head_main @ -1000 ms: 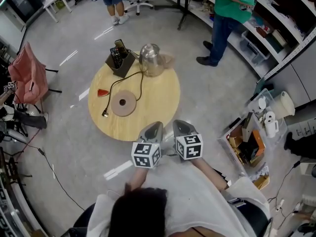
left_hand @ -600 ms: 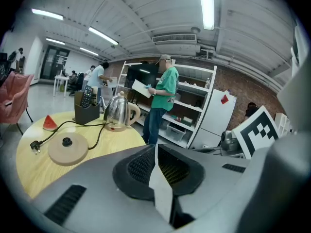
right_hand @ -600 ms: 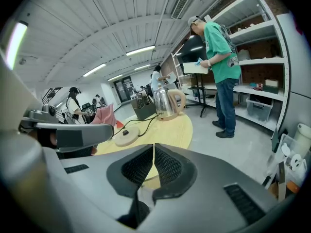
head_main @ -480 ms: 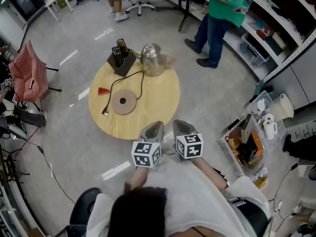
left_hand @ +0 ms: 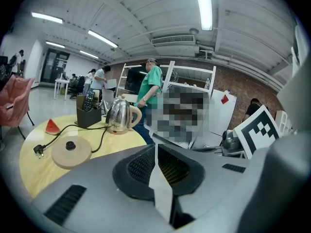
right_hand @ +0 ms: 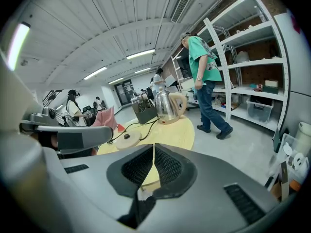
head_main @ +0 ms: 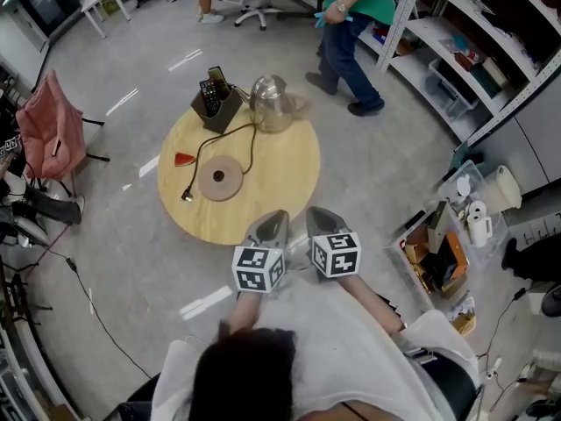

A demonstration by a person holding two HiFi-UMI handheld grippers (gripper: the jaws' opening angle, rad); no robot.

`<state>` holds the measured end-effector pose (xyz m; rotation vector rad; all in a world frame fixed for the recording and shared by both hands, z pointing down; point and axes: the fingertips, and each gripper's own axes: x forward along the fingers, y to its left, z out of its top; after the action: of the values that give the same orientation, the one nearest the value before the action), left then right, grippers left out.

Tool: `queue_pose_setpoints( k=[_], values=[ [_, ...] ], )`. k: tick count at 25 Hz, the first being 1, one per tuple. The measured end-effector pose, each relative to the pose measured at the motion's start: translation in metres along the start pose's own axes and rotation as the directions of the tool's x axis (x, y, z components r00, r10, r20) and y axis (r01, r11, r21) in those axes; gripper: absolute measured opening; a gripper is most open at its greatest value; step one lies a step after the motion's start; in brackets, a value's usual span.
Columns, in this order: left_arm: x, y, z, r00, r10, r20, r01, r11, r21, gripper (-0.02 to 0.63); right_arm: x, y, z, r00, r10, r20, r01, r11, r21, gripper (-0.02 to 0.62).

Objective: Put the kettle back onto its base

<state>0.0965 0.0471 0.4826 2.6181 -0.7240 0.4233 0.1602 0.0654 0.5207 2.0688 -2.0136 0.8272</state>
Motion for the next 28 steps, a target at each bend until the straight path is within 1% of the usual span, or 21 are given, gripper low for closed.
queue_pose_setpoints(
  k=[9,16,18,21,22,25,28],
  values=[
    [0.005,0.016,0.010,1.000,0.016,0.018,-0.016,1.000,0.001,0.038,0.012,0.002,0.012,1.000,-0.004,0.023,0.005,1.000,-0.019,0.029],
    [0.016,0.030,0.019,1.000,0.016,0.018,-0.016,1.000,0.006,0.038,0.025,-0.005,0.023,0.999,-0.033,0.037,0.033,0.999,-0.013,0.029],
    [0.020,0.034,0.021,1.000,0.011,0.011,-0.011,1.000,0.000,0.038,0.030,-0.004,0.028,0.998,-0.043,0.039,0.045,0.998,-0.047,0.029],
    [0.026,0.040,0.022,1.000,-0.003,-0.004,0.003,1.000,-0.025,0.038,0.034,0.002,0.038,0.997,-0.058,0.060,0.066,0.988,-0.142,0.029],
    [0.028,0.042,0.022,1.000,-0.006,-0.010,0.005,0.999,-0.032,0.038,0.036,0.005,0.040,0.997,-0.055,0.063,0.064,0.986,-0.151,0.029],
    [0.034,0.049,0.025,1.000,-0.010,-0.018,0.009,0.999,-0.043,0.038,0.045,0.007,0.044,0.997,-0.047,0.058,0.054,0.990,-0.131,0.029],
    [0.040,0.055,0.027,1.000,-0.017,-0.025,0.016,0.999,-0.043,0.038,0.054,0.005,0.046,0.997,-0.061,0.047,0.067,0.990,-0.126,0.029]
  ],
)
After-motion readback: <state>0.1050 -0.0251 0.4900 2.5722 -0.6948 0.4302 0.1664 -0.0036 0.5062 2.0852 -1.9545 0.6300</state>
